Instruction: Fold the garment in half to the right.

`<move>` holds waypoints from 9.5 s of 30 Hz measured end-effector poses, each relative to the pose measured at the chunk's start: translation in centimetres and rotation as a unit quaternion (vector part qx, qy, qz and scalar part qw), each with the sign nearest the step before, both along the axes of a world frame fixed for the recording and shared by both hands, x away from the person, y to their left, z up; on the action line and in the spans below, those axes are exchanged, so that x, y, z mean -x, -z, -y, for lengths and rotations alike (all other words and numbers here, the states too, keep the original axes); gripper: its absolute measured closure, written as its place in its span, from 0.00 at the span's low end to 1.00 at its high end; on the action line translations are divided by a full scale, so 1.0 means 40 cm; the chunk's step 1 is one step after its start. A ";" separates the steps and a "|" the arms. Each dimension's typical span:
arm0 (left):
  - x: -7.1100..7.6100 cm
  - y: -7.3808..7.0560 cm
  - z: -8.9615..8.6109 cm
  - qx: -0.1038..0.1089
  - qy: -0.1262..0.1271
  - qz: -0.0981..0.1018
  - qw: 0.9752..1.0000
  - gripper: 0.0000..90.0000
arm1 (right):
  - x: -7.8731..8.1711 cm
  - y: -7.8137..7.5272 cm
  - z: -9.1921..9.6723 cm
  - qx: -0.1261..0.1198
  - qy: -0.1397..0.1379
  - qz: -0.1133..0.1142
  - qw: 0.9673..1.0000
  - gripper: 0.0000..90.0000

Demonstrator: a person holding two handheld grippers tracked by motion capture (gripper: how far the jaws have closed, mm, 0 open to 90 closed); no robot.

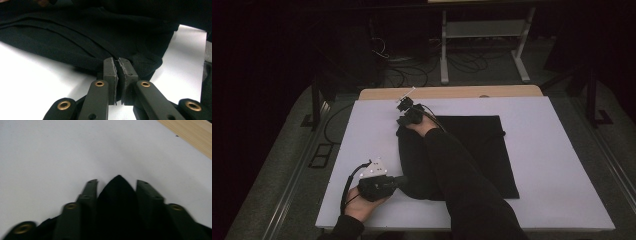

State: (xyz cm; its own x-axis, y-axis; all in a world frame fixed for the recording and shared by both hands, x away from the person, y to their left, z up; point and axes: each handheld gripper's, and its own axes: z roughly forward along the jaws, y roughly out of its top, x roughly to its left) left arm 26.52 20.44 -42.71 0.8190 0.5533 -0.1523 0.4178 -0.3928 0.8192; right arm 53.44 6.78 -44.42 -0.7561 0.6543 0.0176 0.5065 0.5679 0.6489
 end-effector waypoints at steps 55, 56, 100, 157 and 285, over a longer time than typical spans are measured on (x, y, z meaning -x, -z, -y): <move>-0.014 -0.087 0.076 0.014 0.035 0.023 0.999 0.93 | 0.069 -0.223 0.184 -0.050 0.007 0.046 0.998 0.92; -0.014 -0.088 0.078 0.014 0.036 0.023 0.999 0.93 | 0.070 -0.224 0.188 -0.051 0.009 0.047 0.998 0.92; -0.042 -0.104 0.219 0.018 0.086 0.028 0.996 0.93 | 0.081 -0.243 0.356 -0.053 0.045 0.062 0.996 0.92; -0.067 -0.104 0.446 0.034 0.160 0.025 0.986 0.93 | 0.105 -0.226 0.583 -0.054 0.100 0.061 0.992 0.92; -0.069 -0.019 0.790 -0.045 0.226 -0.024 0.973 0.76 | 0.357 -0.109 1.054 -0.138 0.195 0.014 0.971 0.00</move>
State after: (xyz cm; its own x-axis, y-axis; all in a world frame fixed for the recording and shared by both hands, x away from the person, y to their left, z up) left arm 29.26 -11.16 -41.96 0.9749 0.1505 -0.1638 0.2220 -0.6151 0.7565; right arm 39.15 -35.38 -40.06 -0.4551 0.8641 0.2151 0.6276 0.1398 0.7659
